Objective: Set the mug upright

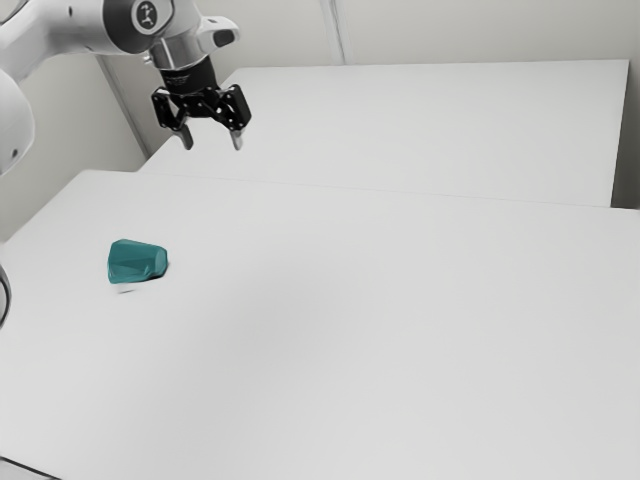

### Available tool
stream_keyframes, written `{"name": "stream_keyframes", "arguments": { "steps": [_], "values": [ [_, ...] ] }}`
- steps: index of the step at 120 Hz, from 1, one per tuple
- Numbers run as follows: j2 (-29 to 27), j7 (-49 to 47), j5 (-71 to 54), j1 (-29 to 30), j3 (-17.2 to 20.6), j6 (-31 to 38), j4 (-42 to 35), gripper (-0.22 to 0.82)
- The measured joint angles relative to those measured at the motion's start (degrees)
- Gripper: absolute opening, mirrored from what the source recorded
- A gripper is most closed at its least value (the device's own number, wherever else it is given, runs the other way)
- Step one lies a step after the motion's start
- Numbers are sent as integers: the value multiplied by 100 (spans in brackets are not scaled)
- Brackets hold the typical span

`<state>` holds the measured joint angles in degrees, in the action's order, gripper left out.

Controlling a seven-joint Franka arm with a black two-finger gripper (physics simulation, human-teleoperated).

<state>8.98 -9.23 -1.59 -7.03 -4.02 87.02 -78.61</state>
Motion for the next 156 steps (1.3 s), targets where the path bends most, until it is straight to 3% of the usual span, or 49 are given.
{"name": "stream_keyframes", "arguments": {
  "steps": [45, 67, 82, 120, 156],
  "values": [
    [-118, 12, -34, 56, 11, 159, -157, 60],
    [-1037, 18, -14, 299, -1, 550, -1311, 60],
    [-1300, 13, -21, 661, -9, 874, -1847, 60],
    [-1067, 280, 80, 1980, -24, 1376, -2392, 60],
    [-241, 2391, 1373, 3289, -19, 1630, -2087, 60]
  ]
}}
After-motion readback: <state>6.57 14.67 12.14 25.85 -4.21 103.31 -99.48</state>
